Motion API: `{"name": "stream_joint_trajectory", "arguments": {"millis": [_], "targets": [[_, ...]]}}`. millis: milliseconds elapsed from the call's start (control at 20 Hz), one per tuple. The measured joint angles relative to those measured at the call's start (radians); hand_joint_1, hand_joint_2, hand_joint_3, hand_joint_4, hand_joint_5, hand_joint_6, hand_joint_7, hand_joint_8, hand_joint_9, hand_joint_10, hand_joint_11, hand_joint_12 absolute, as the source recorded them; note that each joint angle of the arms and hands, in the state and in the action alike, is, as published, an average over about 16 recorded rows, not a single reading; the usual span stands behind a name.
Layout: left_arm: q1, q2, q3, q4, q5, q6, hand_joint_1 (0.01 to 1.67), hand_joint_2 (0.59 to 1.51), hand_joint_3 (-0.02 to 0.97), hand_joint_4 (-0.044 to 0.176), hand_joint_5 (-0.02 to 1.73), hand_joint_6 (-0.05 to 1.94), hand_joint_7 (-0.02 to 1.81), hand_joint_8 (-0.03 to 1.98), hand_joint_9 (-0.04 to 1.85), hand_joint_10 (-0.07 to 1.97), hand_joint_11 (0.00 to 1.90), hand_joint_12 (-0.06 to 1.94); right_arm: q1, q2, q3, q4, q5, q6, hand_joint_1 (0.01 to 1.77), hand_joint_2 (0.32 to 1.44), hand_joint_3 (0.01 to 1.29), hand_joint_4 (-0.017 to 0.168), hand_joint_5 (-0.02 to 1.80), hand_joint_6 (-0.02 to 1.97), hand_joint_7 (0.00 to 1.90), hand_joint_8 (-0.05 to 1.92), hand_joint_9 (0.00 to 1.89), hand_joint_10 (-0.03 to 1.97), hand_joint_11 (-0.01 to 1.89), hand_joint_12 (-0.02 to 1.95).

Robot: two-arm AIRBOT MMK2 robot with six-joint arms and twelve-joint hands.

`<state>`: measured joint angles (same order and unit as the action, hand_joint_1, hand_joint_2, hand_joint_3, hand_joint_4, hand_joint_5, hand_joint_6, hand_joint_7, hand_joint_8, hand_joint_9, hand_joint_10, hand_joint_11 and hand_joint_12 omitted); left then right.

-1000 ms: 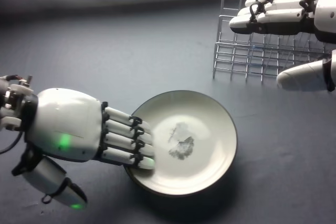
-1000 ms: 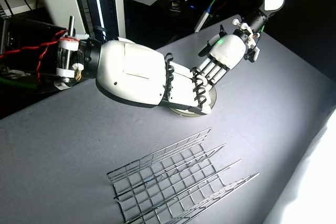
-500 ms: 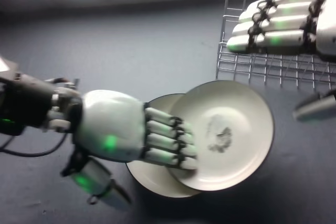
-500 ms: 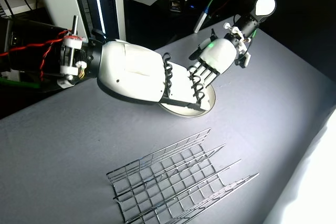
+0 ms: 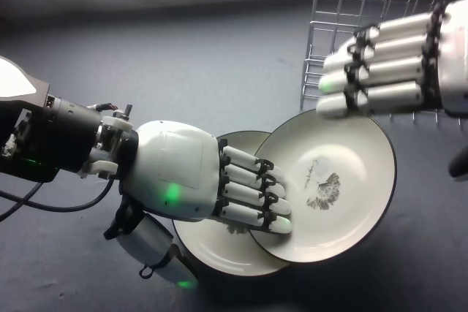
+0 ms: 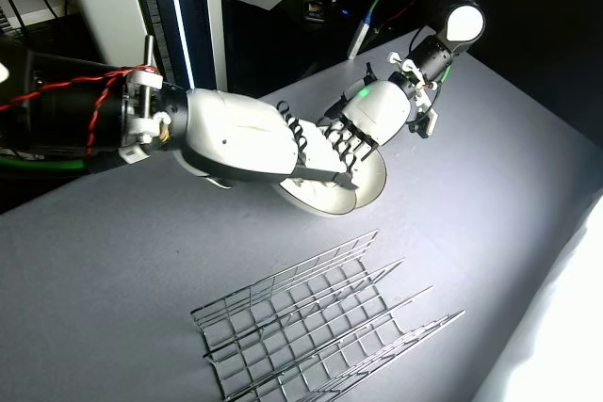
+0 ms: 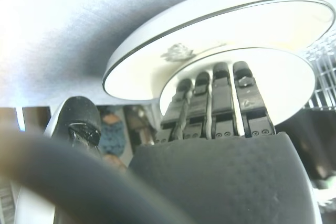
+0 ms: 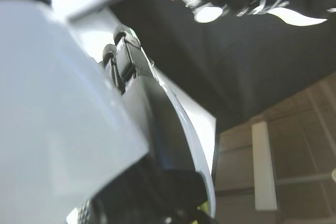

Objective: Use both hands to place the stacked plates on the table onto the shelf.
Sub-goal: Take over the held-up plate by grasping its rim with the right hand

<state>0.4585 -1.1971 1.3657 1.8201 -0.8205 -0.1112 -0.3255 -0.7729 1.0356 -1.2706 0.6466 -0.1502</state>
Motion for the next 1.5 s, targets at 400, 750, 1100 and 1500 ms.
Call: {"name": "stream_joint_trajectory", "arguments": {"millis": [400, 750, 1100, 1500], "targets": [[-0.002, -0.004, 0.008, -0.003, -0.002, -0.003, 0.02, 1.246, 0.012, -0.008, -0.02, -0.03, -0.01, -0.03, 0.02, 0.01, 0.01, 0.02, -0.052, -0.004, -0.02, -0.02, 0.03, 0.0, 0.98, 0.88, 0.01, 0.008, 0.1, 0.02, 0.08, 0.01, 0.07, 0.01, 0.01, 0.53], [-0.004, -0.006, 0.016, -0.006, -0.006, -0.008, 0.02, 1.241, 0.011, -0.008, -0.01, -0.03, -0.01, -0.03, 0.02, 0.01, 0.01, 0.02, -0.096, -0.023, -0.025, -0.021, 0.022, -0.001, 0.97, 0.91, 0.01, 0.008, 0.13, 0.02, 0.1, 0.01, 0.08, 0.01, 0.01, 0.55], [-0.007, -0.01, 0.025, -0.007, -0.012, -0.013, 0.02, 1.24, 0.011, -0.006, -0.01, -0.03, -0.01, -0.03, 0.02, 0.01, 0.01, 0.02, -0.118, -0.084, 0.0, -0.021, -0.005, -0.003, 0.95, 0.93, 0.01, 0.008, 0.13, 0.02, 0.11, 0.01, 0.09, 0.01, 0.01, 0.57], [-0.012, -0.014, 0.032, -0.007, -0.017, -0.014, 0.02, 1.24, 0.012, -0.004, -0.01, -0.03, -0.01, -0.02, 0.02, 0.01, 0.01, 0.02, -0.132, -0.162, 0.048, -0.019, -0.034, -0.007, 0.99, 0.95, 0.01, 0.008, 0.21, 0.02, 0.19, 0.01, 0.16, 0.01, 0.01, 0.71]]}}
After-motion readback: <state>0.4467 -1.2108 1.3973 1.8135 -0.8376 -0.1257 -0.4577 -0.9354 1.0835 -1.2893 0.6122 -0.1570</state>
